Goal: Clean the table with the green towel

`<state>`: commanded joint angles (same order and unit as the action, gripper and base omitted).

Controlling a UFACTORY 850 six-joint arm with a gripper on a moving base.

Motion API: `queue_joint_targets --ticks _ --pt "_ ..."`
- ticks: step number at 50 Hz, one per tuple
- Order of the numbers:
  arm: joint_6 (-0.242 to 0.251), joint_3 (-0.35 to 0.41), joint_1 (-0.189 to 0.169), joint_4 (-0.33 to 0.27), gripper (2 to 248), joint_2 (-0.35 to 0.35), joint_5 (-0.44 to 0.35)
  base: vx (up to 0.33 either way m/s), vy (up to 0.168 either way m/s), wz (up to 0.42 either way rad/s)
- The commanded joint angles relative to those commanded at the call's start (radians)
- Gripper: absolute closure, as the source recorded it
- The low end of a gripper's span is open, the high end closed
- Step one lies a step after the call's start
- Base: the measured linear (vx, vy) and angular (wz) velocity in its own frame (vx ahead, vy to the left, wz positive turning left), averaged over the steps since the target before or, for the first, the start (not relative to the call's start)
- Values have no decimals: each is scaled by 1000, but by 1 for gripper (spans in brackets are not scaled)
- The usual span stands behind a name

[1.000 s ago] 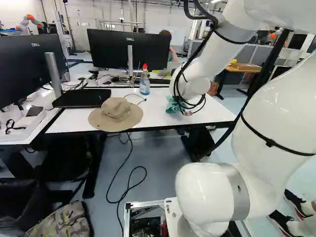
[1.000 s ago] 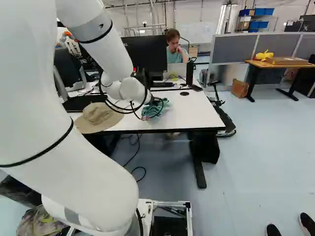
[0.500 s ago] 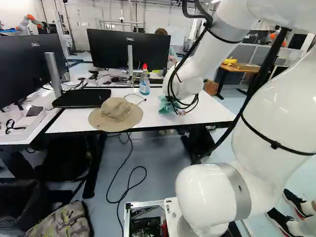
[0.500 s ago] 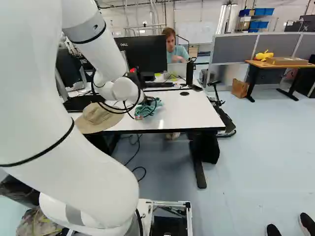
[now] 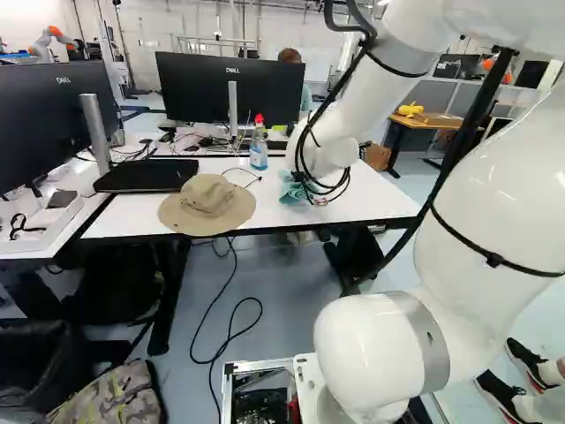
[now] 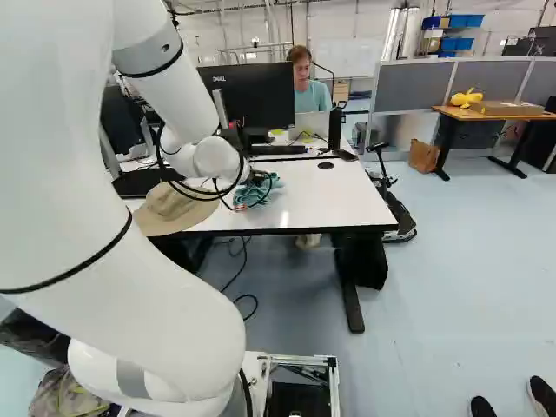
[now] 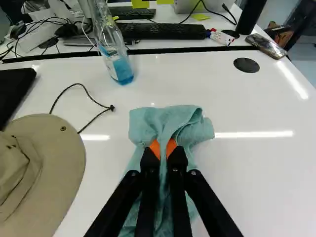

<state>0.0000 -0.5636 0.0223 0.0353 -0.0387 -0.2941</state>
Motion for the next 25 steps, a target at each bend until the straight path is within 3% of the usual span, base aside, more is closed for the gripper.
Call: queue_joint_targets --ticks 25 --pt "0 0 0 104 217 0 25 0 0 0"
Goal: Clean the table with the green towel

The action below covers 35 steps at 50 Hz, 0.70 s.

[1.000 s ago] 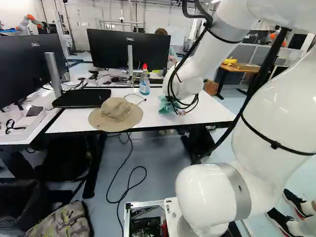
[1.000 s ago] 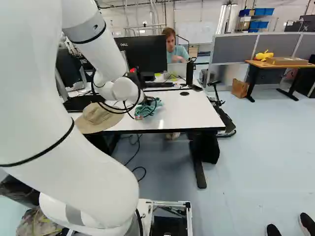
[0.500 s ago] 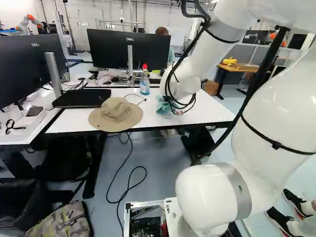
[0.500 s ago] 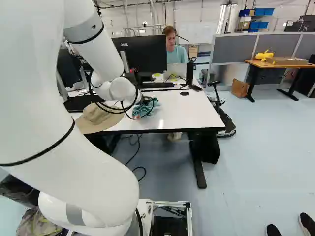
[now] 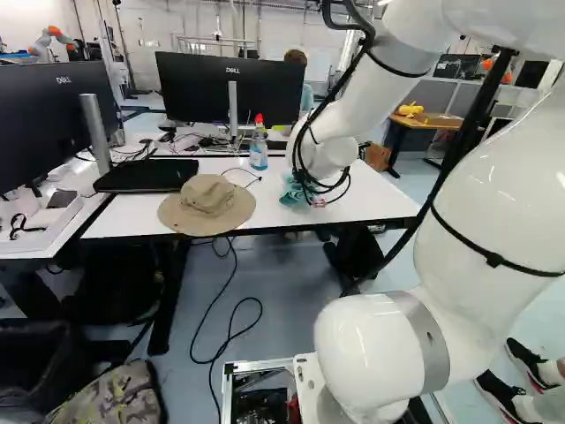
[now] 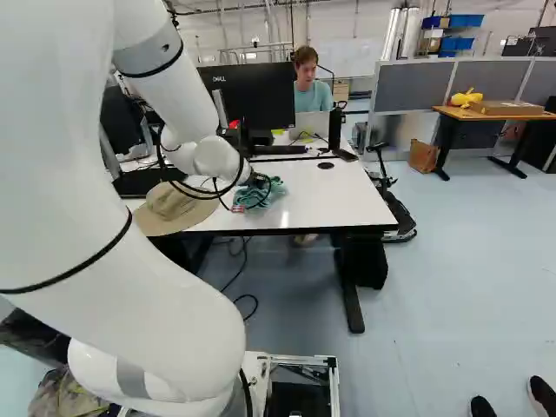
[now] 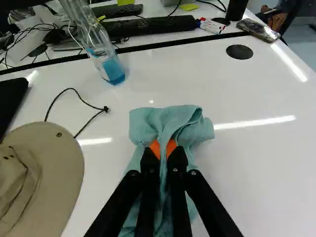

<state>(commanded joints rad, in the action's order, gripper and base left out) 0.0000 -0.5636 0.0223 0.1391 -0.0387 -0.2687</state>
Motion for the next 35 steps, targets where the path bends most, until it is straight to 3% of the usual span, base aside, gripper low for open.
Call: queue_joint_targets --ticks 18,35 --pt "0 0 0 80 217 0 19 0 0 0" --pt "0 0 0 80 217 0 19 0 0 0"
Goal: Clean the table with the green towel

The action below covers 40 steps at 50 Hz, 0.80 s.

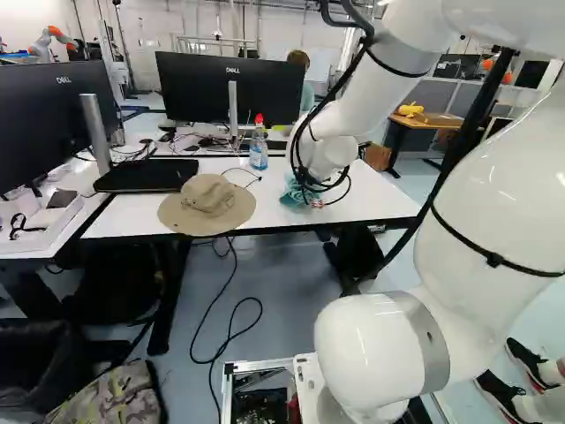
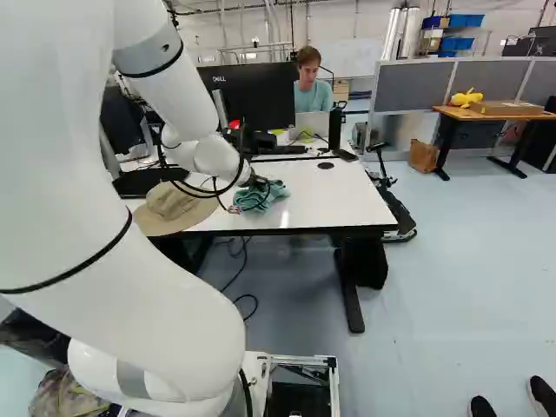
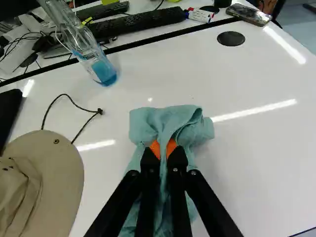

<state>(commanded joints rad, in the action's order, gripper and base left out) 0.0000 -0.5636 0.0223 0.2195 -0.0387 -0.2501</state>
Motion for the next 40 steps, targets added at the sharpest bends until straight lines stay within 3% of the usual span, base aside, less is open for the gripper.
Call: queue_joint_targets --ticks 25,40 --pt "0 -1 -1 0 217 -9 0 0 0 0" --pt "0 -60 -23 0 217 13 0 0 0 0"
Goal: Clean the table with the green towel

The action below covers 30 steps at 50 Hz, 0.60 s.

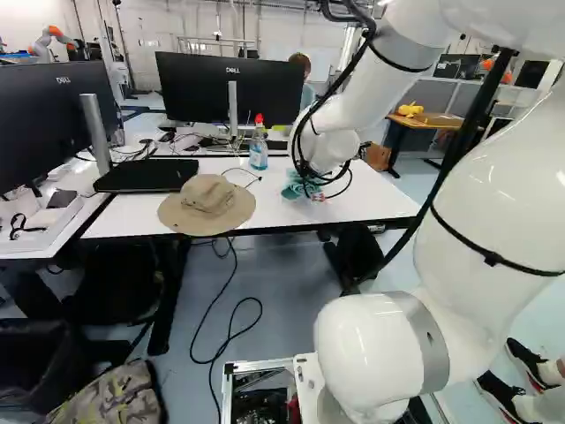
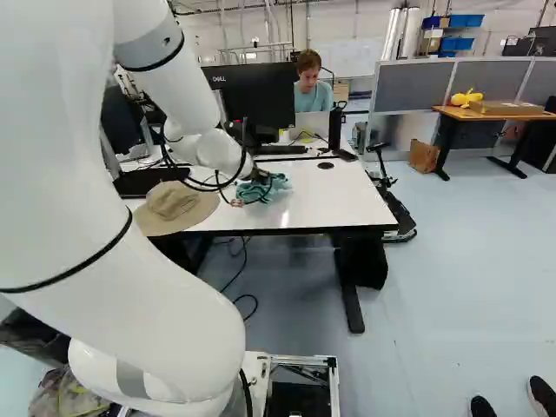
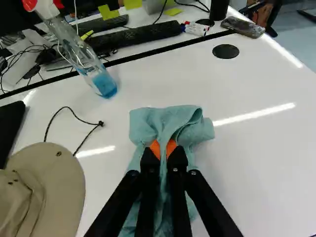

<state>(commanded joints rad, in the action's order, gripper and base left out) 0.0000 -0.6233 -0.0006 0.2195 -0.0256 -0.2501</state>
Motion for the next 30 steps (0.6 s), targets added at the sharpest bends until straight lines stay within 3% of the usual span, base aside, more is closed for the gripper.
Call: queue_joint_targets --ticks 30 --pt "0 -149 -52 0 217 129 0 0 0 0"
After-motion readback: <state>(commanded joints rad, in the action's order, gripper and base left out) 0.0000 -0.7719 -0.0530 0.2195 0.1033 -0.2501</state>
